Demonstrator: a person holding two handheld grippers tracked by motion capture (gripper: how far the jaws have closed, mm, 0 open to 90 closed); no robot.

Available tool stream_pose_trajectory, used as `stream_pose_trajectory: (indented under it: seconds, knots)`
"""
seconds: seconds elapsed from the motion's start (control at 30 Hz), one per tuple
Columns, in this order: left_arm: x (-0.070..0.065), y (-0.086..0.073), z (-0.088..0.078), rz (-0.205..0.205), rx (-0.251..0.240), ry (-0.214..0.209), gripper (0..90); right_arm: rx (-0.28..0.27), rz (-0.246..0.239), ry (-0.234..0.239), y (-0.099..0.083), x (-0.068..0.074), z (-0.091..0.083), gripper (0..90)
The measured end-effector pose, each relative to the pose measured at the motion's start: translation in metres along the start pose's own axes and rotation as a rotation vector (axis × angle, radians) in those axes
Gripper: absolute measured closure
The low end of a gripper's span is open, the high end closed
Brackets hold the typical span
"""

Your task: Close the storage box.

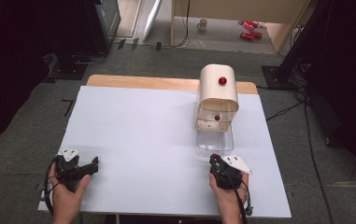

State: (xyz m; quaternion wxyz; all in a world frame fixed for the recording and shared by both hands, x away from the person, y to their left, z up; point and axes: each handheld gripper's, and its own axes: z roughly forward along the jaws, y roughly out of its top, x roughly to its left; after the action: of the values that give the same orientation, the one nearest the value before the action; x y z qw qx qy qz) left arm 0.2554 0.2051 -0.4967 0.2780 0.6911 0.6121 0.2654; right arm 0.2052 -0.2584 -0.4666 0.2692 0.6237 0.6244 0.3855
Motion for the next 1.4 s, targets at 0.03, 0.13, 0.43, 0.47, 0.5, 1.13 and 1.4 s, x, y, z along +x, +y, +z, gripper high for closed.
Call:
stream_pose_trajectory:
  seconds: [0.03, 0.13, 0.43, 0.47, 0.5, 1.13, 1.4]
  knots:
    - [0.0, 0.0, 0.0, 0.0, 0.0, 0.0, 11.2, 0.0, -0.002, -0.002, 0.002, 0.0, 0.002, 75.3]
    - [0.0, 0.0, 0.0, 0.0, 0.0, 0.0, 11.2, 0.0, -0.004, -0.003, 0.006, 0.0, 0.006, 75.3]
    - [0.0, 0.0, 0.0, 0.0, 0.0, 0.0, 11.2, 0.002, -0.014, -0.015, 0.02, -0.001, 0.02, 75.3]
    - [0.0, 0.0, 0.0, 0.0, 0.0, 0.0, 11.2, 0.003, -0.017, -0.018, 0.022, -0.002, 0.024, 75.3]
    - [0.0, 0.0, 0.0, 0.0, 0.0, 0.0, 11.2, 0.003, -0.017, -0.018, 0.022, -0.002, 0.024, 75.3]
    - [0.0, 0.0, 0.0, 0.0, 0.0, 0.0, 11.2, 0.022, -0.022, -0.034, 0.03, -0.006, 0.049, 75.3]
    - [0.0, 0.0, 0.0, 0.0, 0.0, 0.0, 11.3, 0.023, -0.028, -0.039, 0.035, -0.007, 0.056, 75.3]
